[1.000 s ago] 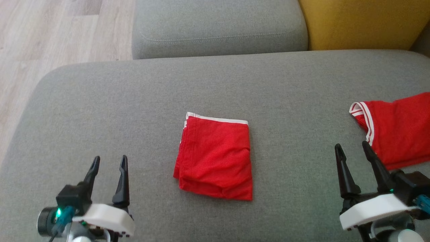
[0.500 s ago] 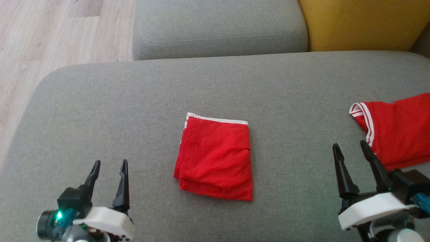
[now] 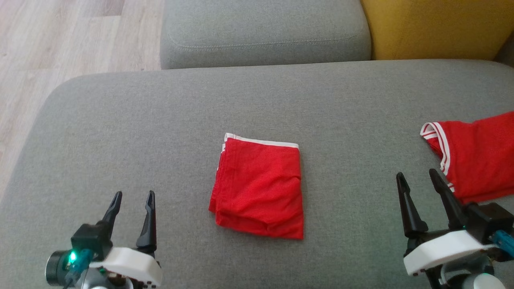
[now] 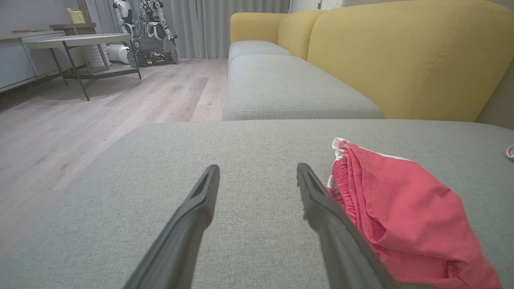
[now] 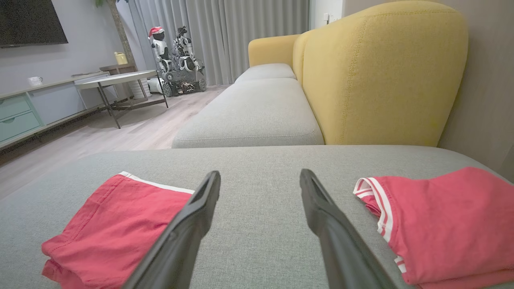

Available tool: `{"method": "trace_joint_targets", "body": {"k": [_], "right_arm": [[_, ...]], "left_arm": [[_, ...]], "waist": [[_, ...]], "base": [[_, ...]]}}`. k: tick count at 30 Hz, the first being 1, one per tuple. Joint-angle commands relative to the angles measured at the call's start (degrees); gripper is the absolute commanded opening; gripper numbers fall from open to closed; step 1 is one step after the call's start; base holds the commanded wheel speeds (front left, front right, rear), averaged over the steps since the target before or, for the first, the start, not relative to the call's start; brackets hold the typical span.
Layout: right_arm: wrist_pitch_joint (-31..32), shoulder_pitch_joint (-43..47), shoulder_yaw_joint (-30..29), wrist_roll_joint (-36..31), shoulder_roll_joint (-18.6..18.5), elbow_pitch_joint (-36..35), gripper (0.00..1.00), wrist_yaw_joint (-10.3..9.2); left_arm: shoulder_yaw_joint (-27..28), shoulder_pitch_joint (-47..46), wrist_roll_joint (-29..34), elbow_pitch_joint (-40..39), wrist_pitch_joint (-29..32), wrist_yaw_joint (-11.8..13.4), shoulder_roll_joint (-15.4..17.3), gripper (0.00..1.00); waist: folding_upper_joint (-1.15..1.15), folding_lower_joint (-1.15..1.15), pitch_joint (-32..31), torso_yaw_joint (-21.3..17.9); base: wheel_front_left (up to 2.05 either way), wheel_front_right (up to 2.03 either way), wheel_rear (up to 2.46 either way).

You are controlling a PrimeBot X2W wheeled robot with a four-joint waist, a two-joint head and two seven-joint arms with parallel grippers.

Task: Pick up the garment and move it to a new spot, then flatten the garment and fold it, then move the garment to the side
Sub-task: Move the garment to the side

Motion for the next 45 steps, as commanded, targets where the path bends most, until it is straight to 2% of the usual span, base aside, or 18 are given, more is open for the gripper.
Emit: {"method": "trace_joint_targets", "body": {"k": [1,7,16,26,31,35,36,37,38,45], "right_arm": [[-0.03,-1.08,1.2,-0.14,-0.25,-1.78,1.0,-0.05],[0.26,-1.72,2.57,-0.03,-0.76,0.31,1.0,-0.05],[-0.89,-5.77,6.17,1.44,-0.78,8.6,1.0,-0.05],[-3.78,-13.82,8.32,4.65,-0.1,27.1,1.0,-0.05],[-4.1,-17.18,8.64,5.51,0.29,35.49,1.0,-0.05],[-4.37,-18.88,9.28,6.05,0.45,39.53,1.0,-0.05],[-4.16,-19.26,9.55,6.24,0.48,40.28,0.5,-0.05],[-4.18,-19.62,9.75,6.49,0.51,40.85,0.11,-0.05],[-4.27,-19.91,9.94,6.53,0.49,41.38,0.0,-0.05],[-4.57,-21.2,12.17,6.76,-0.03,41.96,0.0,-0.05]], "left_arm": [[2.15,-3.3,-0.45,-2.08,-0.07,0.46,1.25,1.0],[1.57,-4.43,-0.14,-2.37,-0.02,0.52,1.3,1.0],[-0.19,-8.44,0.51,-2.75,-0.65,0.07,-0.12,1.0],[-1.88,-13.76,0.88,-2.02,-2.59,-0.41,-3.93,1.0],[-1.34,-14.19,1.36,-1.88,-3.08,-0.05,-4.58,1.0],[-0.24,-13.9,1.59,-2.21,-3.24,0.14,-4.56,1.0],[-0.01,-13.79,1.65,-2.32,-3.25,0.14,-4.55,1.0],[0.21,-13.72,1.74,-2.5,-3.26,0.13,-4.59,1.0],[0.38,-13.65,1.88,-2.68,-3.27,0.13,-4.65,1.0],[1.06,-12.82,2.92,-3.81,-3.29,-0.53,-5.17,1.0]], "waist": [[0.0,0.0,0.02,0.07],[0.0,0.0,0.71,1.34],[0.0,0.0,3.58,6.96],[0.0,0.0,7.97,15.61],[0.0,0.0,9.14,18.2],[0.0,0.0,9.69,19.31],[0.0,0.0,9.81,19.39],[0.0,0.0,9.88,19.41],[0.0,0.0,9.89,19.4],[0.0,0.0,10.14,14.42]], "base": [[0.0,0.0,0.0],[0.0,0.0,0.0],[0.0,0.0,0.0],[0.0,0.0,0.0],[0.0,0.0,0.0],[0.0,0.0,0.0],[0.0,0.0,0.0],[0.0,0.0,0.0],[0.0,0.0,0.0],[0.0,0.0,0.0]]}}
